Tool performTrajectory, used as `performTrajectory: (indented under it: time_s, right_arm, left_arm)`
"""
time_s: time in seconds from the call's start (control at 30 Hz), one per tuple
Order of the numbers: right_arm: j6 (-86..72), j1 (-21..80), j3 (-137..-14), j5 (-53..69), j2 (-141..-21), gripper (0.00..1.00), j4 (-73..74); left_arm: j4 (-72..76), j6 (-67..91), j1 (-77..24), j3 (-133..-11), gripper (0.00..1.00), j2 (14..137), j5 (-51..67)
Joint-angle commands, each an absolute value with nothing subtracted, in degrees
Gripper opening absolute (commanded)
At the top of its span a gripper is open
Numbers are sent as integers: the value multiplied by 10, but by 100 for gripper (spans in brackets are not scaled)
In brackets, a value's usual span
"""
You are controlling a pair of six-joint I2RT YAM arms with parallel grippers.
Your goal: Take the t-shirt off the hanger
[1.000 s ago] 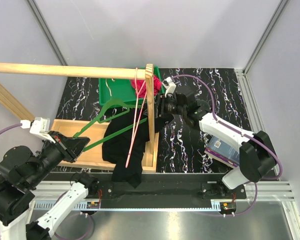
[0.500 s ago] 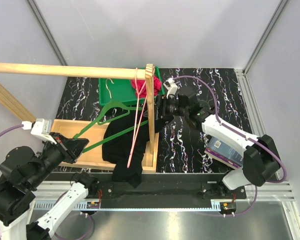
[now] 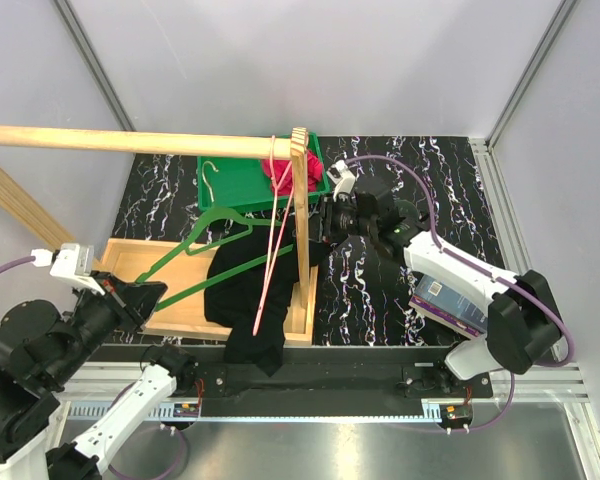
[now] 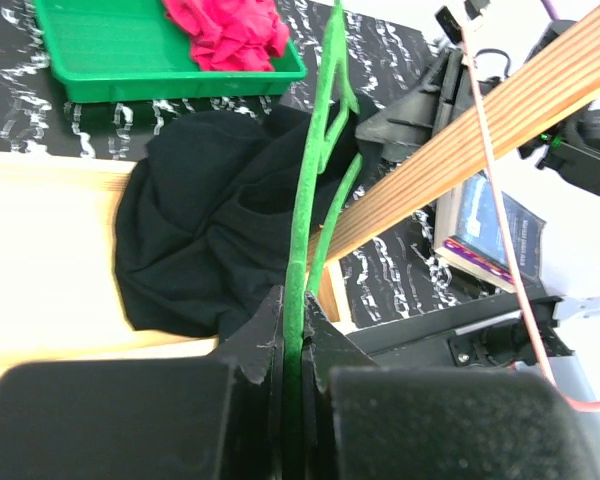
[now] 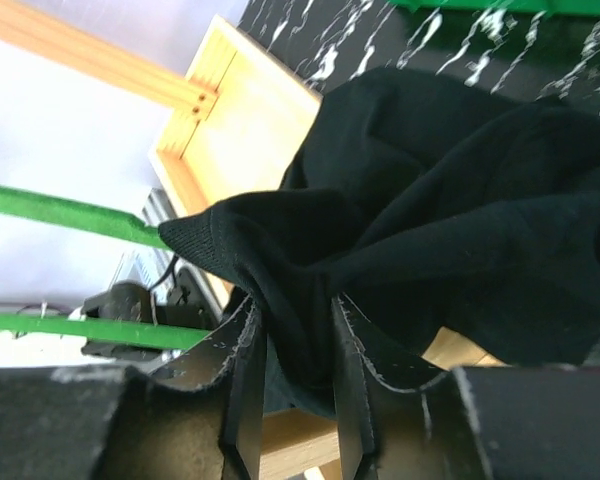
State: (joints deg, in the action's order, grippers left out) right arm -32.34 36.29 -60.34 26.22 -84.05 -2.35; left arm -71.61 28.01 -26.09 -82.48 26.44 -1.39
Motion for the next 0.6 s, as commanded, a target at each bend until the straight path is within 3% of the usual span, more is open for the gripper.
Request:
performTrajectory:
  time_s: [0.0, 0.07, 0.1, 0.13, 0.37, 0.57]
  right_arm:
    - [-326, 371, -590, 262, -800, 33, -36]
    - [-326, 371, -591, 278, -806, 64, -37]
    - [-330, 371, -593, 284, -810, 91, -41]
    - [-335, 371, -592, 292, -816, 98, -47]
    - [-345, 371, -588, 286, -830, 100, -72]
    - [-270, 370, -617, 346, -914, 100, -101]
  left_arm:
    - [-727, 246, -261, -882, 0, 271, -83]
    - [-735, 247, -261, -896, 0, 272, -79]
    - [-735, 250, -261, -896, 0, 272, -74]
    - [-734, 252, -261, -896, 0, 272, -65]
    - [-738, 260, -261, -921, 0, 260, -79]
    - [-738, 259, -262, -949, 0, 278, -43]
